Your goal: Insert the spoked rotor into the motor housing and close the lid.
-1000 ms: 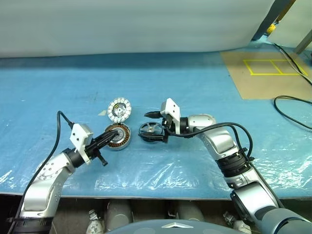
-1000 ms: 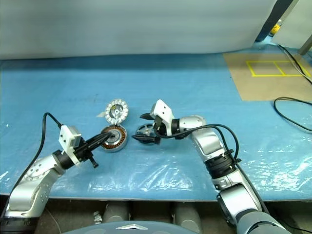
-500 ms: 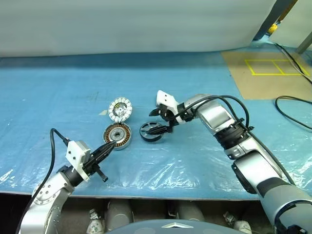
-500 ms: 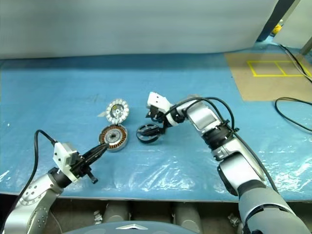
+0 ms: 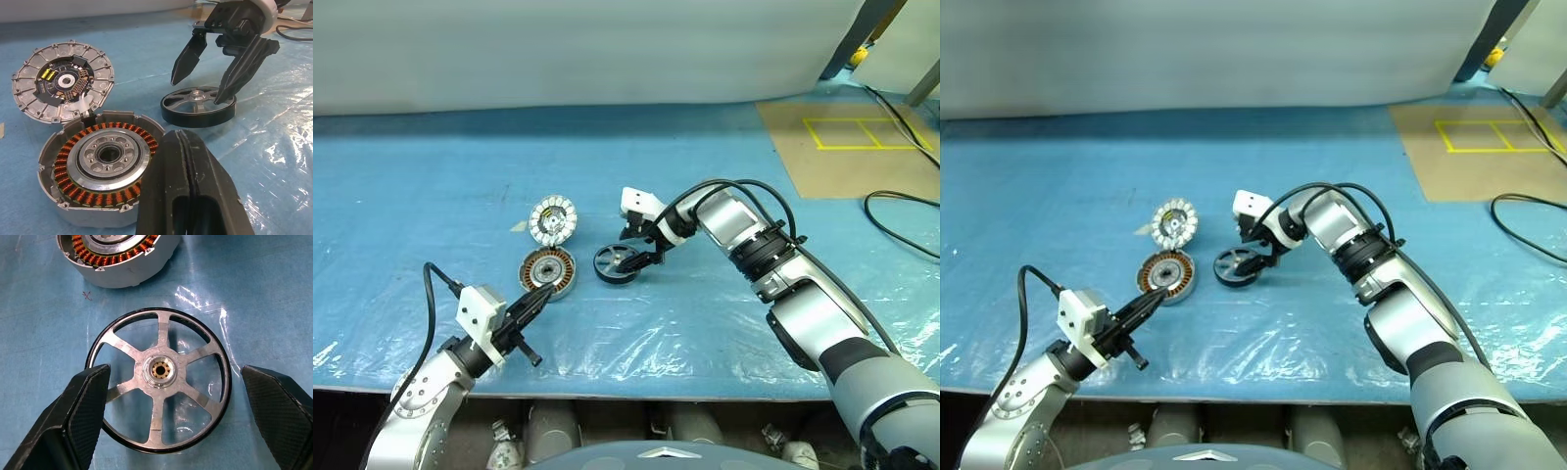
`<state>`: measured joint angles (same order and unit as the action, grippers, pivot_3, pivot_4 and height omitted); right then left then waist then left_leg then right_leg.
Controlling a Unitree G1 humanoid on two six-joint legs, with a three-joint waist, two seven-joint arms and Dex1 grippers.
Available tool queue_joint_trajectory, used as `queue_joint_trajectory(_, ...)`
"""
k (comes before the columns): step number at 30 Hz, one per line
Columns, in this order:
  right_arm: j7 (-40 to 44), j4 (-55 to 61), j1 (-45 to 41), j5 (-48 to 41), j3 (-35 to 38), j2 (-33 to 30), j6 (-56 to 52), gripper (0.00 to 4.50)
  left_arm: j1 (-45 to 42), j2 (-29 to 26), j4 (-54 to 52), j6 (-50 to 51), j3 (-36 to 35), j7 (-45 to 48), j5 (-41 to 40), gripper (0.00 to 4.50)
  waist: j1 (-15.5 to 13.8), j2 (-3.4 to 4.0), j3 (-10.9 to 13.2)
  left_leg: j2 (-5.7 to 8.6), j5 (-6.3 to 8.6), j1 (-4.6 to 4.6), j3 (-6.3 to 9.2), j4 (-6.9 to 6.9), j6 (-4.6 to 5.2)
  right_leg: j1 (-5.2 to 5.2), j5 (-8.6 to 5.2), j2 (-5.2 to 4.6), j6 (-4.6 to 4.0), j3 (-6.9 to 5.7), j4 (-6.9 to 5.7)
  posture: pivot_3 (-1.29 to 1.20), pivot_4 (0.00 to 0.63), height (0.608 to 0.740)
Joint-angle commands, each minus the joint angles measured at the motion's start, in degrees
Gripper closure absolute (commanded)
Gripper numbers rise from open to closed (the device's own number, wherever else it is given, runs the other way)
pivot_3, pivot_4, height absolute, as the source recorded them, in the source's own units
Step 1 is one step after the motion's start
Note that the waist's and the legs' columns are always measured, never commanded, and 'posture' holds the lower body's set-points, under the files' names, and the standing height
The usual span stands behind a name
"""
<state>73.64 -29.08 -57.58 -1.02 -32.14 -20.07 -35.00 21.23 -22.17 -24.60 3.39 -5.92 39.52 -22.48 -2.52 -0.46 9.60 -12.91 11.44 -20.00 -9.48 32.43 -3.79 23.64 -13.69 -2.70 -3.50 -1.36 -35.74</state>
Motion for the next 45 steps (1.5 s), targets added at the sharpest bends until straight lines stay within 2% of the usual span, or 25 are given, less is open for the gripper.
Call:
queue_joint_trajectory(1, 0.44, 0.52, -1.64, 0.26, 1.55, 0.34, 1.13, 0.93, 0.13, 0.12, 0.48, -2.03, 0.09, 0.3, 0.1, 4.5, -0.02, 0.0, 0.0, 0.0, 0.0, 0.0, 0.0, 0.0, 0.0, 0.0, 0.0, 0.0, 0.0, 0.0, 0.0, 0.0, 0.15, 0.74)
queue_joint_trajectory(2, 0.23, 0.5, -1.65, 0.3, 1.76, 0.47, 1.22, 1.24, 0.01, 0.07, 0.79, -2.18, 0.05, 0.37, 0.06, 4.5, -0.02, 0.0, 0.0, 0.0, 0.0, 0.0, 0.0, 0.01, 0.0, 0.0, 0.0, 0.0, 0.0, 0.0, 0.0, 0.0, 0.15, 0.74)
queue_joint_trajectory(10, 0.04, 1.8, -1.23, 0.76, 2.51, 0.89, 0.66, 1.24, -0.88, -0.37, 2.7, -2.38, 0.27, 0.81, 0.32, 4.5, -0.01, 0.0, 0.0, 0.0, 0.0, 0.0, 0.0, 0.06, 0.01, 0.03, 0.0, 0.0, -0.01, 0.0, -0.06, 0.0, 0.15, 0.74)
queue_joint_trajectory(19, 2.07, 4.34, 2.11, 1.44, -0.05, 0.26, -1.57, 1.24, -2.13, -0.5, 2.84, -1.36, 1.93, 0.37, 0.97, 4.5, -0.06, 0.0, 0.0, -0.01, 0.0, -0.01, 0.0, 0.07, 0.01, 0.03, 0.01, 0.0, -0.01, 0.0, -0.07, 0.0, 0.15, 0.74)
queue_joint_trajectory(22, 0.86, 2.35, 3.22, 2.51, -0.78, 1.23, -0.18, 1.78, -2.73, -0.68, 2.68, -0.86, 1.85, 0.13, 0.97, 4.5, 0.0, 0.0, 0.0, -0.01, 0.0, -0.01, 0.0, 0.1, 0.01, 0.03, 0.01, 0.0, -0.01, 0.0, -0.09, 0.0, 0.15, 0.74)
queue_joint_trajectory(25, -0.79, 0.79, 3.22, 3.7, -0.77, 2.22, 1.86, 2.68, -3.14, -0.88, 2.3, -0.5, 1.51, -0.14, 0.86, 4.5, 0.25, -0.01, -0.02, -0.03, 0.01, 0.04, -0.02, 0.09, 0.01, -0.09, 0.01, 0.0, -0.02, 0.02, -0.13, 0.0, 0.15, 0.74)
queue_joint_trajectory(26, -1.03, 0.5, 2.91, 3.84, -0.5, 2.52, 2.35, 2.79, -3.16, -0.96, 2.18, -0.44, 1.28, -0.21, 0.8, 4.5, 0.31, -0.01, -0.02, -0.04, 0.01, 0.1, -0.04, 0.08, 0.01, -0.2, 0.0, 0.0, -0.02, 0.02, -0.12, 0.0, 0.15, 0.74)
queue_joint_trajectory(34, -0.17, 0.68, -1.76, 2.64, 2.39, 3.92, 2.78, 2.8, -1.17, -1.29, 0.77, -0.96, -2.52, -0.66, -1.67, 4.5, 0.27, 0.02, 0.0, -0.1, 0.12, 0.42, -0.08, 0.23, 0.19, -0.33, 0.09, 0.0, -0.17, 0.02, -0.2, 0.0, 0.15, 0.74)
queue_joint_trajectory(45, 3.13, -0.24, -6.49, 1.88, 2.15, 8.59, 5.46, 2.8, 1.5, -2.71, -1.34, 0.16, -4.72, -1.07, -2.37, 4.5, 0.11, 0.03, 0.0, -0.1, 0.11, -0.19, -0.08, 0.22, 0.2, 0.31, 0.1, 0.01, -0.18, -0.01, -0.16, 0.0, 0.15, 0.74)
